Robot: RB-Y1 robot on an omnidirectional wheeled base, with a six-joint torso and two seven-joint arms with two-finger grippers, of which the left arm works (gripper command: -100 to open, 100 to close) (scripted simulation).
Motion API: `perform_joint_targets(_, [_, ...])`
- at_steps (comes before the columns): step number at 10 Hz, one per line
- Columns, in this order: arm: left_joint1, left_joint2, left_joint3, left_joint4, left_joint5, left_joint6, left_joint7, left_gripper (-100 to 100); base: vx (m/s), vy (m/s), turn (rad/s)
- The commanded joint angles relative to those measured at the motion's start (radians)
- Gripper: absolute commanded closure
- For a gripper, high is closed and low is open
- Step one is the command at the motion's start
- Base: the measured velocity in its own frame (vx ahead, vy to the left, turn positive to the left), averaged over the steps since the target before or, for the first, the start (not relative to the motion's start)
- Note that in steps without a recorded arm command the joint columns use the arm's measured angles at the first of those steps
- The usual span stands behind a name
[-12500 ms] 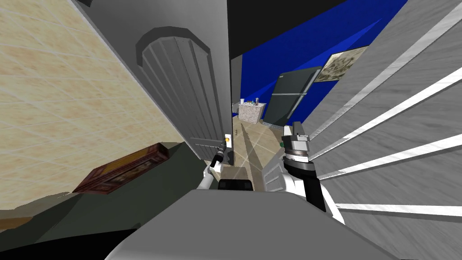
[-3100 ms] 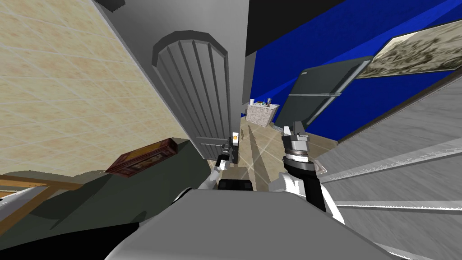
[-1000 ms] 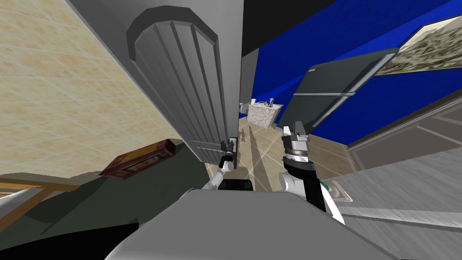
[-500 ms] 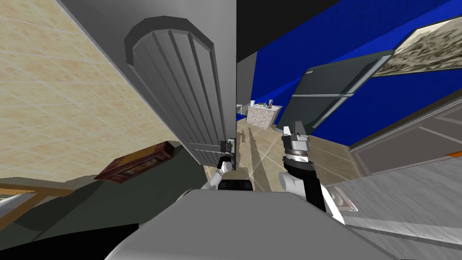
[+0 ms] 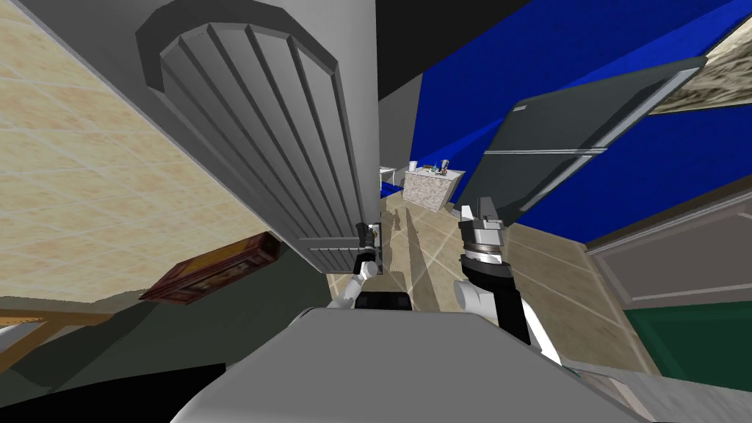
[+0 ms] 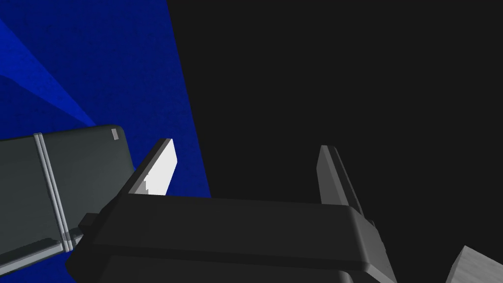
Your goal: Push the door open
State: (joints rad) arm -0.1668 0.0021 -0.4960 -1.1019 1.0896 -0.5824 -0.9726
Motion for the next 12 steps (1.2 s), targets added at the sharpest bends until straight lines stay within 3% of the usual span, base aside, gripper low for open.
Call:
perform_joint_targets(1, [0.008, -0.020, 0.020, -0.004, 0.025, -0.024, -0.026, 100, 0.182, -0.088, 0.037])
perform_joint_targets(2, [0.010, -0.040, 0.025, -0.005, 0.035, -0.032, -0.036, 100, 0.157, -0.140, 0.075])
perform_joint_targets(3, [0.011, -0.030, 0.019, -0.005, 0.027, -0.023, -0.029, 100, 0.067, -0.064, 0.042])
perform_joint_targets(4, [0.013, -0.010, 0.022, -0.011, 0.038, -0.038, -0.040, 100, 0.112, 0.053, 0.032])
perform_joint_targets(8, [0.023, 0.018, 0.024, -0.021, 0.062, -0.065, -0.064, 100, 0.172, 0.018, 0.070])
perform_joint_targets(9, [0.030, 0.023, -0.013, -0.020, 0.070, -0.089, -0.068, -100, 0.043, 0.018, 0.007])
perform_joint_targets(12, [0.060, 0.036, -0.081, -0.052, 0.105, -0.143, -0.104, -100, -0.082, 0.020, -0.003])
